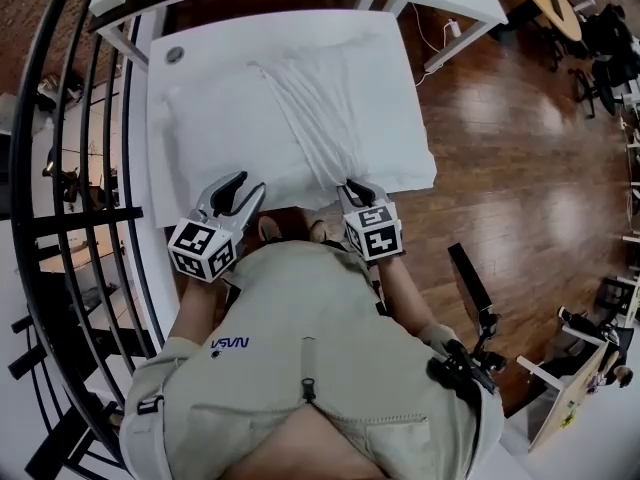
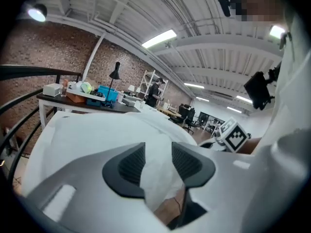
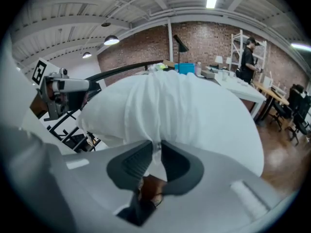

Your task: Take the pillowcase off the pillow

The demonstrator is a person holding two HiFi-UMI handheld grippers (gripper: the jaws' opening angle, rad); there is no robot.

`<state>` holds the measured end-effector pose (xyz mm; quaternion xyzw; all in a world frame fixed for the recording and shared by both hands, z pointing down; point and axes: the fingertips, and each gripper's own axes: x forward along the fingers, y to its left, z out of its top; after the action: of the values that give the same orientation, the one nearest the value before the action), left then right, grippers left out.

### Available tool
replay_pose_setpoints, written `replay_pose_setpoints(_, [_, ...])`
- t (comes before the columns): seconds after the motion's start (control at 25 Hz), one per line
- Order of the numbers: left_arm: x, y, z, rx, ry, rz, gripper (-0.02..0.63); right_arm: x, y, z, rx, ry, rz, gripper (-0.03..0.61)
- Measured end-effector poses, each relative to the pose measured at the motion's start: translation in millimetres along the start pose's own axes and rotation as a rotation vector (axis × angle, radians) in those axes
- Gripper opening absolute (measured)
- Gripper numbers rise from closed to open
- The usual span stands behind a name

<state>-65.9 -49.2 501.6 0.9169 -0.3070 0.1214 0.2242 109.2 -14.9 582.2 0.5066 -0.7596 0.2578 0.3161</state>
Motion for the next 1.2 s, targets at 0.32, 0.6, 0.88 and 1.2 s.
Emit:
replay_pose_setpoints(0.32, [19.3, 10.9, 26.5, 0.087, -0.019, 0.014, 0.164, -17.8, 41.5, 50.2, -0.038, -0.069, 0.114, 0.06])
replay_pose_setpoints(0.6, [16.2, 31.8, 29.4, 0.073, -0.037, 0.04, 0.164, -33.2, 34.1, 106.9, -0.044, -0.195, 0.057, 0.06])
replay_pose_setpoints(0.88, [4.7, 58.0, 36.5, 0.094, -0.052, 0.123, 0.164, -14.6, 21.1, 154.4, -0.068, -0.276, 0.041, 0.06])
replay_pose_setpoints(1.2, [16.7, 56.8, 60.7, 0.097, -0.066, 0.237, 0.164, 13.6, -1.6, 197.1, -0.145, -0.304, 0.092, 0.083])
